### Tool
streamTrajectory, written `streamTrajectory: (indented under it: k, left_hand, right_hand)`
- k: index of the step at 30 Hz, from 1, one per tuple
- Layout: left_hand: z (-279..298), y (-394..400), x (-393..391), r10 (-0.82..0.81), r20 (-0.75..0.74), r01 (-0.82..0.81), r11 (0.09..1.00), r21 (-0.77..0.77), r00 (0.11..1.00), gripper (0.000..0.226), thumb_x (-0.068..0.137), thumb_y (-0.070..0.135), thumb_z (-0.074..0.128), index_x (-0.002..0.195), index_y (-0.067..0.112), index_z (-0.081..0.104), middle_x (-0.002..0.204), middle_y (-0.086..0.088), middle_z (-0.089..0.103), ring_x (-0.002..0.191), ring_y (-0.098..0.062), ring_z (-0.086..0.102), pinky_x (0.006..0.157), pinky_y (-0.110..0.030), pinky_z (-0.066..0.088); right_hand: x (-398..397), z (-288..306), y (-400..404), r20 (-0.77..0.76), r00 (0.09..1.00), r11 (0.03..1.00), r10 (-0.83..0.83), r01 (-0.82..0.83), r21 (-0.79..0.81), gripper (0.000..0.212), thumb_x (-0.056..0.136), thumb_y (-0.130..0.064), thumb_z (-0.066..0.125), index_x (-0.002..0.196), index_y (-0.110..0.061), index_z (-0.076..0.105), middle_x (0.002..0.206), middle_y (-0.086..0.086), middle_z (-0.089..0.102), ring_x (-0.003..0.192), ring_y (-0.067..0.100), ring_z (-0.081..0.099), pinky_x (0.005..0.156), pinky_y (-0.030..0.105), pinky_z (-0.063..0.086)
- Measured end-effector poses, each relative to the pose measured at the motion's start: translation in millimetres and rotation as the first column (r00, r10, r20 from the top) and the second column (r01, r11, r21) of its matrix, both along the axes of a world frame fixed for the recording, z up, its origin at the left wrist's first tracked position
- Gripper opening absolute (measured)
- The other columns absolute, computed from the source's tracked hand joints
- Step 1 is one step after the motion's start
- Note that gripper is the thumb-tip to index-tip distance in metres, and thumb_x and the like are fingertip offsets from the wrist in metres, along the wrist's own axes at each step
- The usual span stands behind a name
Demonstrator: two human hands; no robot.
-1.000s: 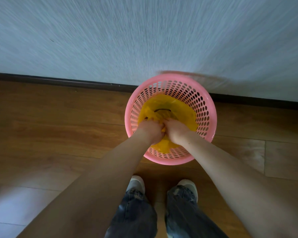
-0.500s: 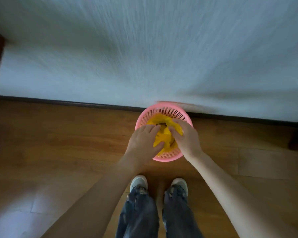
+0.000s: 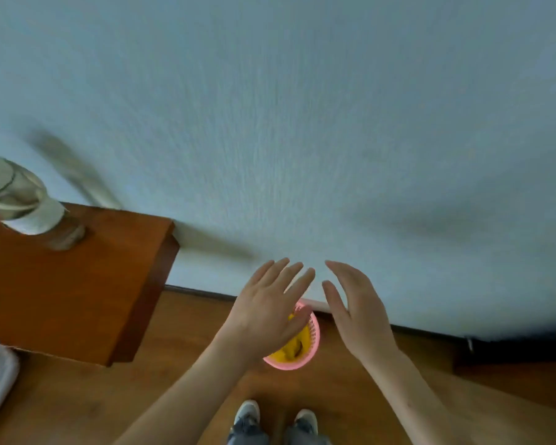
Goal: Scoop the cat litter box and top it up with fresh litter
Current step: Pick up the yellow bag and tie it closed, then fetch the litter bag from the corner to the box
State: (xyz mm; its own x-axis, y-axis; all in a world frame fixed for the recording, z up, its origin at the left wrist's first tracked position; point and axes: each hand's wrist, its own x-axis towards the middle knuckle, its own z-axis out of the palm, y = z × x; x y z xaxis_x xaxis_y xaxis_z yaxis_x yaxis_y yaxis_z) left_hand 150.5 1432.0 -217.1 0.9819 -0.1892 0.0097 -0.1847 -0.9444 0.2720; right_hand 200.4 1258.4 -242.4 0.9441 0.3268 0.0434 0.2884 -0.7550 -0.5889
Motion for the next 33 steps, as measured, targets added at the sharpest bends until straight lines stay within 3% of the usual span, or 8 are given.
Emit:
streamTrajectory:
  k: [2,5,10,17,21,25,33]
  left_hand:
    - [40,-5,-7,-0.012,0.084,0.008,0.999,0.047,0.996,0.055,0.097,0.051,0.031,0.141,0.022,0.047,0.141,-0.003,0.054,0.133,-0.026,0.049,0.11,-0.04,0.026]
    - [85,-16,-23,-0.005,0.144,0.006,1.0,-0.002,0.99,0.054,0.097,0.048,0.033,0.136,0.017,0.053,0.134,-0.006,0.06,0.126,-0.027,0.055,0.107,-0.042,0.036]
    - [104,-36,-47,0.016,0.157,-0.004,0.997,-0.076,0.987,0.052,0.096,0.046,0.035,0.13,0.014,0.058,0.124,-0.004,0.064,0.113,-0.026,0.059,0.09,-0.041,0.05]
    - [105,-49,-50,-0.344,0.135,0.346,0.938,0.01,0.929,0.054,0.097,0.051,0.031,0.135,0.02,0.054,0.133,-0.003,0.06,0.123,-0.03,0.056,0.099,-0.046,0.047]
    - [114,-59,-47,-0.56,0.155,0.564,0.826,0.024,0.814,0.053,0.098,0.049,0.031,0.136,0.021,0.054,0.136,-0.004,0.059,0.127,-0.031,0.054,0.101,-0.05,0.047]
    - [111,-88,-54,-0.722,0.144,0.731,0.682,-0.013,0.677,0.052,0.1,0.046,0.03,0.134,0.018,0.057,0.133,-0.005,0.061,0.123,-0.031,0.057,0.099,-0.05,0.048]
    - [113,-201,-127,-0.937,0.194,0.957,0.276,-0.094,0.289,0.05,0.095,0.046,0.038,0.126,0.016,0.062,0.122,-0.005,0.066,0.111,-0.025,0.062,0.094,-0.037,0.045]
  right_hand:
    - [-8,44,-12,0.047,0.999,1.0,-0.006,0.006,-0.01,0.058,0.093,-0.061,0.025,0.139,-0.032,0.045,0.144,-0.01,0.045,0.133,0.009,0.04,0.104,0.018,0.025]
    - [-25,88,-28,0.115,0.993,1.0,-0.017,0.019,-0.017,0.061,0.093,-0.063,0.022,0.138,-0.03,0.046,0.142,-0.007,0.048,0.131,0.011,0.044,0.105,0.024,0.033]
    - [-64,115,-57,0.179,0.981,0.994,-0.079,0.091,-0.055,0.058,0.094,-0.057,0.026,0.133,-0.022,0.053,0.133,-0.001,0.057,0.122,0.016,0.053,0.1,0.033,0.047]
    - [-128,107,-87,0.23,0.89,0.904,-0.395,0.42,-0.075,0.063,0.097,-0.058,0.021,0.127,-0.018,0.059,0.125,0.004,0.063,0.114,0.023,0.059,0.09,0.043,0.054]
    - [-176,120,-88,0.232,0.784,0.781,-0.575,0.611,-0.129,0.063,0.098,-0.054,0.018,0.128,-0.016,0.059,0.126,0.006,0.062,0.115,0.024,0.059,0.095,0.039,0.048]
    - [-236,129,-92,0.145,0.652,0.634,-0.744,0.758,-0.153,0.054,0.098,-0.05,0.024,0.14,-0.022,0.045,0.138,-0.002,0.05,0.128,0.016,0.043,0.106,0.039,0.04]
    - [-381,142,-115,0.209,0.243,0.202,-0.947,0.959,-0.2,0.047,0.099,-0.044,0.029,0.135,-0.02,0.048,0.131,-0.003,0.054,0.124,0.016,0.046,0.101,0.038,0.042]
